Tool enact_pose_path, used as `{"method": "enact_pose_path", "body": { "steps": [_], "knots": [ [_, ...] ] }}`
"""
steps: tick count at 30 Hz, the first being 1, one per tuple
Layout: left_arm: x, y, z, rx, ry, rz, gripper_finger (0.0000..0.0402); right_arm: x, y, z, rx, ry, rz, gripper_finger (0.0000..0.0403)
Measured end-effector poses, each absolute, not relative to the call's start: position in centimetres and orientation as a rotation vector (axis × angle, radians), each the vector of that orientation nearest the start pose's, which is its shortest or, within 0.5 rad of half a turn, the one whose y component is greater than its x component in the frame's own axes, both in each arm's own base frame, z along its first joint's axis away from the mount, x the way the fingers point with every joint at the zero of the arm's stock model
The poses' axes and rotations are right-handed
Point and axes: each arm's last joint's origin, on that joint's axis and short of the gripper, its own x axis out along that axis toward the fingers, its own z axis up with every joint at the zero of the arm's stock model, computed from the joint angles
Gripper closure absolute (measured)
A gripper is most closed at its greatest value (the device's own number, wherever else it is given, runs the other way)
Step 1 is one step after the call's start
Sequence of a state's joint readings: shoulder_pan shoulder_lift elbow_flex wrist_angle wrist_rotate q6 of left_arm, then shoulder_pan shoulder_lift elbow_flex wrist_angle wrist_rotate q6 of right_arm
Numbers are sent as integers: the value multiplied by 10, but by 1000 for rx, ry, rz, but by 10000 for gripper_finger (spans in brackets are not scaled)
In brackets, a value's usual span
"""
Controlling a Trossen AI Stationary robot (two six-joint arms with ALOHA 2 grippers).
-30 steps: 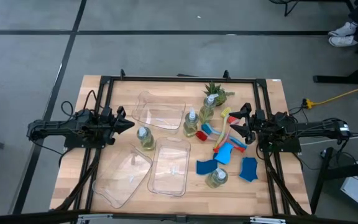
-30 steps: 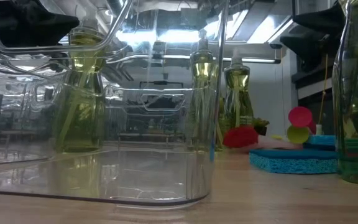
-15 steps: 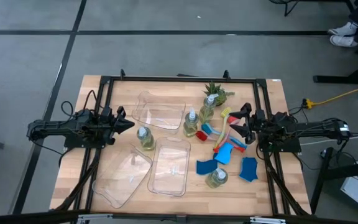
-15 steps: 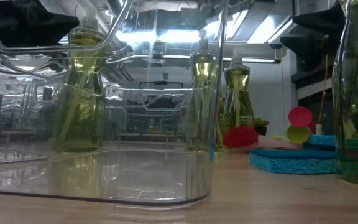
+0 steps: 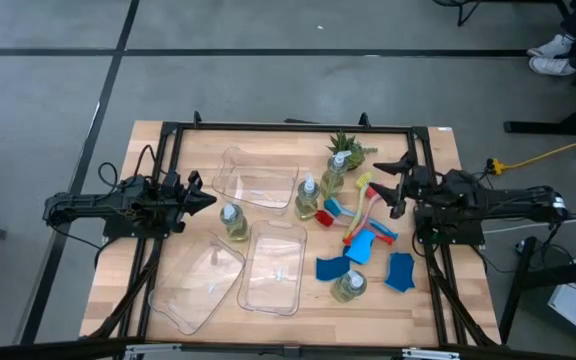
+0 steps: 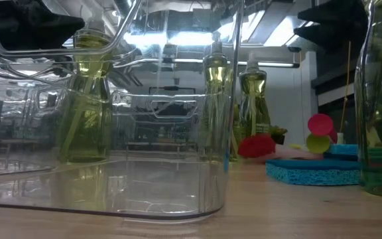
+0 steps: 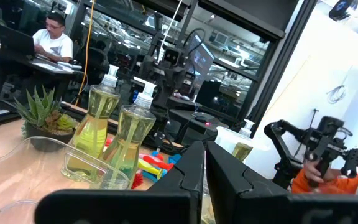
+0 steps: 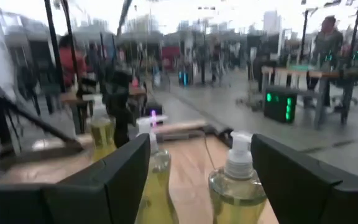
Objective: Pick & Place Kitchen Sink Supplies
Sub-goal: Put the green soap dispenser into the top transparent bin
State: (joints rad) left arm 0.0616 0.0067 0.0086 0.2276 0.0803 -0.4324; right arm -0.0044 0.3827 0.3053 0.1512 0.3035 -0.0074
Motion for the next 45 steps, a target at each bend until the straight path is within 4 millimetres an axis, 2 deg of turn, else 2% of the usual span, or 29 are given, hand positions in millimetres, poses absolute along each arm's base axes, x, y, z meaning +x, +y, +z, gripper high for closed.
{"method": "enact_pose_path", "body": {
  "steps": [6,9,16,25,32,38,45],
  "knots": [
    [95,4,188,-414,-221,-68,391,132,-9,274,-94,-5,-307,126],
    [95,4,188,-414,-221,-68,391,145,-8,282,-163,38,-253,126],
    [95,4,188,-415,-221,-68,391,179,-4,278,-171,162,-91,126],
    [95,4,188,-415,-221,-68,391,224,-6,287,-171,203,-114,126],
    [95,4,188,-415,-221,-68,390,254,-23,286,-74,260,-141,126],
    [95,4,188,-415,-221,-68,390,265,-39,288,37,260,-148,126],
    [95,4,188,-415,-221,-67,391,266,-35,287,54,292,-132,126]
  ]
}}
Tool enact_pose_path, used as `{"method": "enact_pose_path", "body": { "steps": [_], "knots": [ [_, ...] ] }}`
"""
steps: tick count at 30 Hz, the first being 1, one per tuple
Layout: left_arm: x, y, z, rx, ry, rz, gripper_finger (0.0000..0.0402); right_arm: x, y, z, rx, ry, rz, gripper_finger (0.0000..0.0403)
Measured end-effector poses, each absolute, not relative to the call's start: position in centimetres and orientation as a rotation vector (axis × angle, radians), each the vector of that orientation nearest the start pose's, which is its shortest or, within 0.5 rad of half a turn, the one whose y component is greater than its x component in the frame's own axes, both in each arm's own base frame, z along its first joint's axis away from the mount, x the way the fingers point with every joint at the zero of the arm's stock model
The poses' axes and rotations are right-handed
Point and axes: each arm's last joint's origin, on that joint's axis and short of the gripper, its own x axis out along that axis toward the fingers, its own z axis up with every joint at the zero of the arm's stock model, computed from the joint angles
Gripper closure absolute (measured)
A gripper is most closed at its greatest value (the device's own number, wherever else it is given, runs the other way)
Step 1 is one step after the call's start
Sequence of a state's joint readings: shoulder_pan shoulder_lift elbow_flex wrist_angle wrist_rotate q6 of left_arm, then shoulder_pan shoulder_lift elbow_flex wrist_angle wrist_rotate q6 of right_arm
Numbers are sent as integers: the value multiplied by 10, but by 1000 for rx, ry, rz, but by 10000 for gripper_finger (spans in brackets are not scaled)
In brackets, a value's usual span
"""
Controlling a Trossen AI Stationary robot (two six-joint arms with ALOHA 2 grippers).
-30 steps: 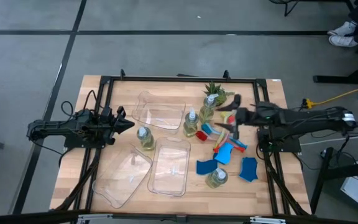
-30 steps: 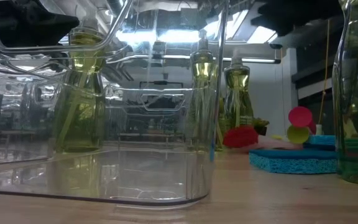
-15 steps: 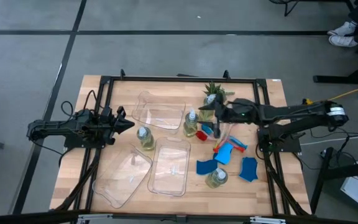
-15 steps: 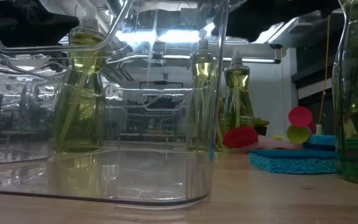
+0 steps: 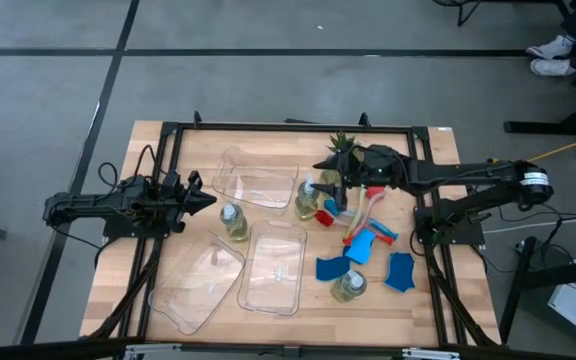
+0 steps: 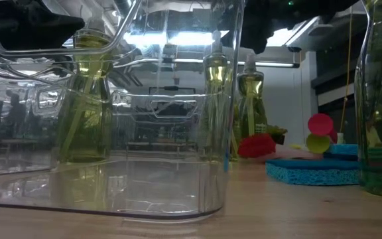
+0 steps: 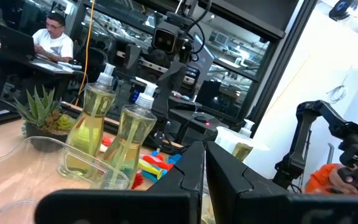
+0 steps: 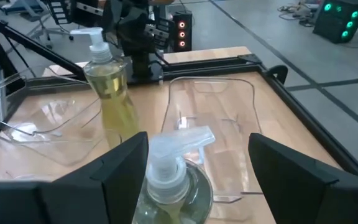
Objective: Pick & Place Kitchen Sink Supplies
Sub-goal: Put the green soap dispenser into the top transparent bin
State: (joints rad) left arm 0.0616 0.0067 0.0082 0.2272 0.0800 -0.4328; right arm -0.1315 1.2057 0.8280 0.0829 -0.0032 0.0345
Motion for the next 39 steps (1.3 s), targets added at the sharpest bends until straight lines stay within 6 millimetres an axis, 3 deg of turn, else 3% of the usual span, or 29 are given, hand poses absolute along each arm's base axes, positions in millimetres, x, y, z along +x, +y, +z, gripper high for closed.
{"method": "enact_pose_path", "body": {
  "steps": [11,22,30,35,39],
  "knots": [
    [95,4,188,-415,-221,-67,391,266,-20,283,33,335,-121,126],
    [95,4,188,-415,-221,-68,391,269,-29,298,-17,304,-159,126],
    [95,4,188,-414,-221,-68,391,267,-10,326,-100,356,-71,126],
    [95,4,188,-415,-221,-68,391,263,2,322,-103,387,-31,126],
    [95,4,188,-415,-221,-68,391,262,0,311,-95,417,-125,126]
  ]
}}
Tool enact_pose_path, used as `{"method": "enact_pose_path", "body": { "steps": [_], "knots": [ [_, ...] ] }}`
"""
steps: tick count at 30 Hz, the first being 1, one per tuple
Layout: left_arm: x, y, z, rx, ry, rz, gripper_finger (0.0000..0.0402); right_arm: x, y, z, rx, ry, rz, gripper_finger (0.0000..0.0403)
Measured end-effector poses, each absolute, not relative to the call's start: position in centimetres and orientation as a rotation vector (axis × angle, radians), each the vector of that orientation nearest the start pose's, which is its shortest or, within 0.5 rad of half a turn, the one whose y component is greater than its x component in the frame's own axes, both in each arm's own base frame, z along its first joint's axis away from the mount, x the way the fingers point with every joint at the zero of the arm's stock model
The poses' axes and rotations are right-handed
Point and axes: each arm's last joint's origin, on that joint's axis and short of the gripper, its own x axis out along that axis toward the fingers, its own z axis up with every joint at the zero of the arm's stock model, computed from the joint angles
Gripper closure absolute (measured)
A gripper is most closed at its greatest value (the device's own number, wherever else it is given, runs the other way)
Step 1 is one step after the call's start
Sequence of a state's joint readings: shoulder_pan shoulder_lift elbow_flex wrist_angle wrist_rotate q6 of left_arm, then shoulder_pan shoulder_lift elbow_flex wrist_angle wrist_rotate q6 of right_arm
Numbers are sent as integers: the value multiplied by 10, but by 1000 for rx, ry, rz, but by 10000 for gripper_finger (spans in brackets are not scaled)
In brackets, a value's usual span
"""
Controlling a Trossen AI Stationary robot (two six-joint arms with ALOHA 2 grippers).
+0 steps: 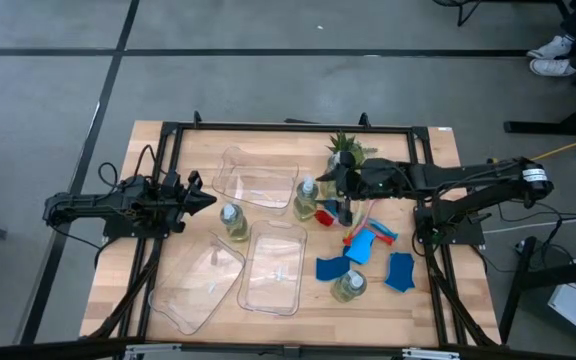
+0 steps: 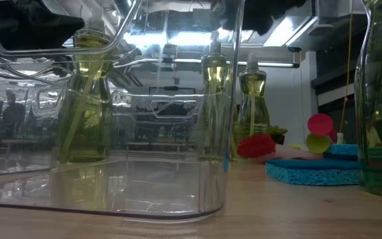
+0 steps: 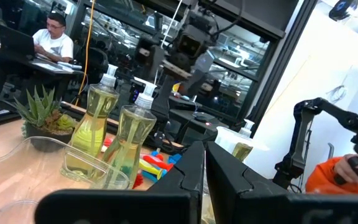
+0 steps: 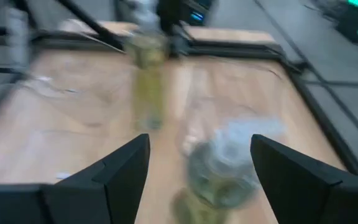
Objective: Pick & Place Kitchen Sink Supplies
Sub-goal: Put the green soap dispenser into the top transparent bin
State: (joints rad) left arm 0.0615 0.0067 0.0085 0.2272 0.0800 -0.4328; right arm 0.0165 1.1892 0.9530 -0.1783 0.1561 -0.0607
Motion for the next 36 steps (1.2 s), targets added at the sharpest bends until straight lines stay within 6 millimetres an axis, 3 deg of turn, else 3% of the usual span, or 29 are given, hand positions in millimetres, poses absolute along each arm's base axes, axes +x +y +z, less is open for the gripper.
{"method": "enact_pose_path", "body": {
  "steps": [9,17,27,31,36],
  "knots": [
    [95,4,188,-415,-221,-68,391,267,-2,290,-76,394,-210,126],
    [95,3,188,-415,-221,-68,389,286,-4,274,-68,403,-229,126],
    [95,4,188,-414,-221,-68,391,291,-9,271,-46,388,-283,130],
    [95,4,188,-415,-221,-68,391,291,-9,270,-32,391,-286,162],
    [95,4,188,-415,-221,-68,391,291,-9,271,-27,386,-281,243]
  ]
}}
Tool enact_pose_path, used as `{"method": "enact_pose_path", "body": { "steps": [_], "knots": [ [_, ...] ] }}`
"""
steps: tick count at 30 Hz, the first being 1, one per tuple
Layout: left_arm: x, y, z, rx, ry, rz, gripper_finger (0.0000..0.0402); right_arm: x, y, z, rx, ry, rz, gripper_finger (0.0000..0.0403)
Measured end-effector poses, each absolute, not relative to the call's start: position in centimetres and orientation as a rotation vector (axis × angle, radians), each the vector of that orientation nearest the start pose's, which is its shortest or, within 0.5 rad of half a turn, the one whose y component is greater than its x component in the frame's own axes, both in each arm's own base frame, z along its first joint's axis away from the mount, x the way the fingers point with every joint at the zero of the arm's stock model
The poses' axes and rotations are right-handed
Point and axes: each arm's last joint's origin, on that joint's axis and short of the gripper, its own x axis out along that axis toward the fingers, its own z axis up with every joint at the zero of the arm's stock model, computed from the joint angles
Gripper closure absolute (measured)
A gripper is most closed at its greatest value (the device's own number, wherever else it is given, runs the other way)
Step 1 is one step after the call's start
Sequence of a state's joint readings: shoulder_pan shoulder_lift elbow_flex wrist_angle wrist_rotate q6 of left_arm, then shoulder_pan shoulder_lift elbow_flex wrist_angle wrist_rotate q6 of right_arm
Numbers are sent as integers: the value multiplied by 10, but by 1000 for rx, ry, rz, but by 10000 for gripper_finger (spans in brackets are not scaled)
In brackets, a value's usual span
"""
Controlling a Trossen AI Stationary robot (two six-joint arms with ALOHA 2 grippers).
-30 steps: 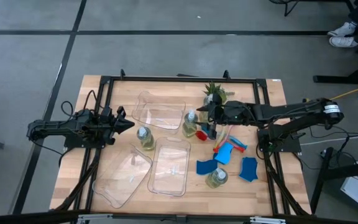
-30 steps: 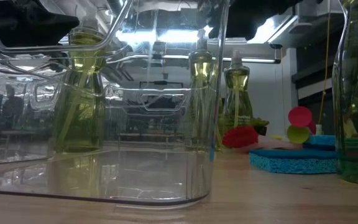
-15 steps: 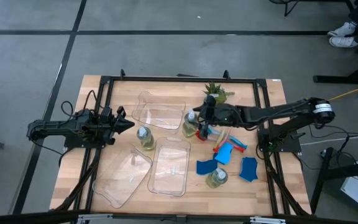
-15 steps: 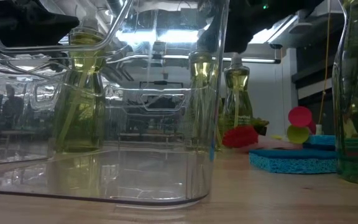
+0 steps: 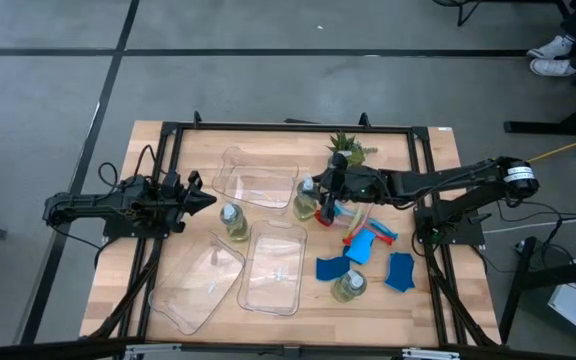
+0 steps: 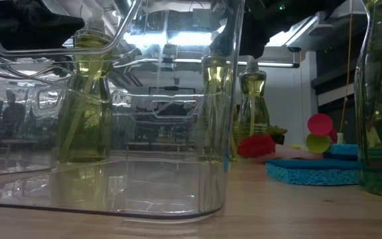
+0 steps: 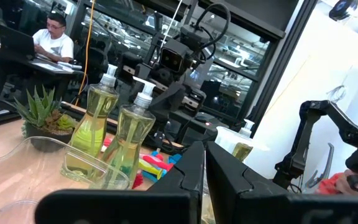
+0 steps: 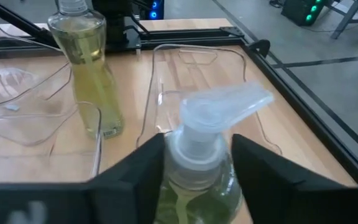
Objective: Pick & Place Kitchen Sink Supplies
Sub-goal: Put the green soap dispenser into the top transparent bin
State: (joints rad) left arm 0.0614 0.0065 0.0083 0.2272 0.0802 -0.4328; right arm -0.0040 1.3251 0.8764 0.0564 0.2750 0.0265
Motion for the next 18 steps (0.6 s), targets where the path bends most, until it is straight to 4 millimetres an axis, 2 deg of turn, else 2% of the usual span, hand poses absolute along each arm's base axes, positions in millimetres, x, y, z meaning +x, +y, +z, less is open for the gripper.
{"method": "enact_pose_path", "body": {
  "steps": [3,12,18],
  "knots": [
    [95,4,188,-414,-220,-68,391,291,-9,271,-21,383,-279,290],
    [95,4,188,-415,-221,-67,391,292,-9,280,-36,400,-269,290],
    [95,4,188,-415,-221,-68,391,292,-9,311,-61,372,-269,290]
  ]
}}
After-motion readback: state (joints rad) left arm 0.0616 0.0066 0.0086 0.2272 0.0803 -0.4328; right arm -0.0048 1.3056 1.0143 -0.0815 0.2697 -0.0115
